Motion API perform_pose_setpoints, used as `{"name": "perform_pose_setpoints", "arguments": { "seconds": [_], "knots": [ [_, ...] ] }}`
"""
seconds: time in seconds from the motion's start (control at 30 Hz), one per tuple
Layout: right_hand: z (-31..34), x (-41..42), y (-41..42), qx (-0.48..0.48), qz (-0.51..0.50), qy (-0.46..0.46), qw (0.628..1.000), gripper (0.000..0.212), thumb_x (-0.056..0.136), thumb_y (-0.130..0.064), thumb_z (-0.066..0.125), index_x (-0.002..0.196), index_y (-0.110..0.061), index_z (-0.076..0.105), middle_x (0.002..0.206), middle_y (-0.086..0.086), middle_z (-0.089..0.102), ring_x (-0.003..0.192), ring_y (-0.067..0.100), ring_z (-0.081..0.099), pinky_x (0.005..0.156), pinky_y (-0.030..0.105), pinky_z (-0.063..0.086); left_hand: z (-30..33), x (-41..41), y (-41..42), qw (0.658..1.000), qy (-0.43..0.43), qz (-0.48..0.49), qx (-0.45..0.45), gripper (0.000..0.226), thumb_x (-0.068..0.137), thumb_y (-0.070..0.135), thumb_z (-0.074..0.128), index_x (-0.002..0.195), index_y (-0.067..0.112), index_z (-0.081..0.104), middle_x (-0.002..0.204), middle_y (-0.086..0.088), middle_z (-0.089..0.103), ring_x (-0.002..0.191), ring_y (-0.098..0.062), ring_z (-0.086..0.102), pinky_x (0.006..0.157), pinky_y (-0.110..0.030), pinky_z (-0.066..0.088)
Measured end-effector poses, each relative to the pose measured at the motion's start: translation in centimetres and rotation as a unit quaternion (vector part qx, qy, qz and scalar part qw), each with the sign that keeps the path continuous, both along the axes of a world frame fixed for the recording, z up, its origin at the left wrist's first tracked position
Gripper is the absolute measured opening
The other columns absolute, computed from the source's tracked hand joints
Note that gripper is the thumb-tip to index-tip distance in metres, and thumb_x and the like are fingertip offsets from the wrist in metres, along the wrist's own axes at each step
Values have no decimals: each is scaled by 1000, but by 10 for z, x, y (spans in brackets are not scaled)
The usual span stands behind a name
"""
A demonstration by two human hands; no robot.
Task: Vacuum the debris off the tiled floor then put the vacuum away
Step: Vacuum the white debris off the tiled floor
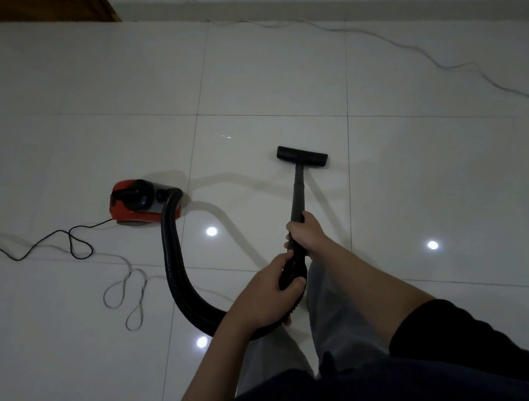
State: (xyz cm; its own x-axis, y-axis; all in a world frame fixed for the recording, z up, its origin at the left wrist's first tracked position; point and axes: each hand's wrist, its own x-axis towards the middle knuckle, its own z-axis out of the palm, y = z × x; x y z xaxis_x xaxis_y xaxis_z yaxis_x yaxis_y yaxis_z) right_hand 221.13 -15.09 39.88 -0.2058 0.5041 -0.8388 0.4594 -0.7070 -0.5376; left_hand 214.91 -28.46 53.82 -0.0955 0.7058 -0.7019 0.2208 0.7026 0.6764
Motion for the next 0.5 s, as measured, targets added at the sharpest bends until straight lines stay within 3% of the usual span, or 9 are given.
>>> {"name": "perform_pose_setpoints", "arguments": {
  "seconds": [0.07,0.17,0.37,0.5],
  "knots": [
    [-2,-3,-14,-3,-6,0,1000,35,93,-1,46,128,-4,43,75,12,52,54,21,55,56,34,52,0,-5,-13,1000,-9,4,-4,53,95,32,52,144,32,32,97,4,64,72,-22,68,68,-39,58],
    [-4,-5,-34,-10,-7,-5,1000,26,93,-1,46,119,-4,45,73,12,51,54,22,54,58,35,52,-2,-10,-32,1000,-7,-5,-10,54,95,33,52,145,31,33,97,7,63,83,-24,69,74,-45,59],
    [-11,-7,-62,-14,-1,-12,1000,20,94,0,45,113,-6,44,74,14,51,55,24,54,54,35,50,-7,-14,-58,1000,0,-18,-11,55,96,32,51,146,26,32,104,7,59,94,-18,66,85,-41,56],
    [-13,-11,-64,-6,-4,-13,1000,16,93,0,45,108,-6,44,73,14,51,55,24,54,53,35,50,-10,-16,-61,1000,-19,-2,-11,55,96,31,51,147,27,31,103,1,62,68,-14,64,75,-40,57]
  ]
}}
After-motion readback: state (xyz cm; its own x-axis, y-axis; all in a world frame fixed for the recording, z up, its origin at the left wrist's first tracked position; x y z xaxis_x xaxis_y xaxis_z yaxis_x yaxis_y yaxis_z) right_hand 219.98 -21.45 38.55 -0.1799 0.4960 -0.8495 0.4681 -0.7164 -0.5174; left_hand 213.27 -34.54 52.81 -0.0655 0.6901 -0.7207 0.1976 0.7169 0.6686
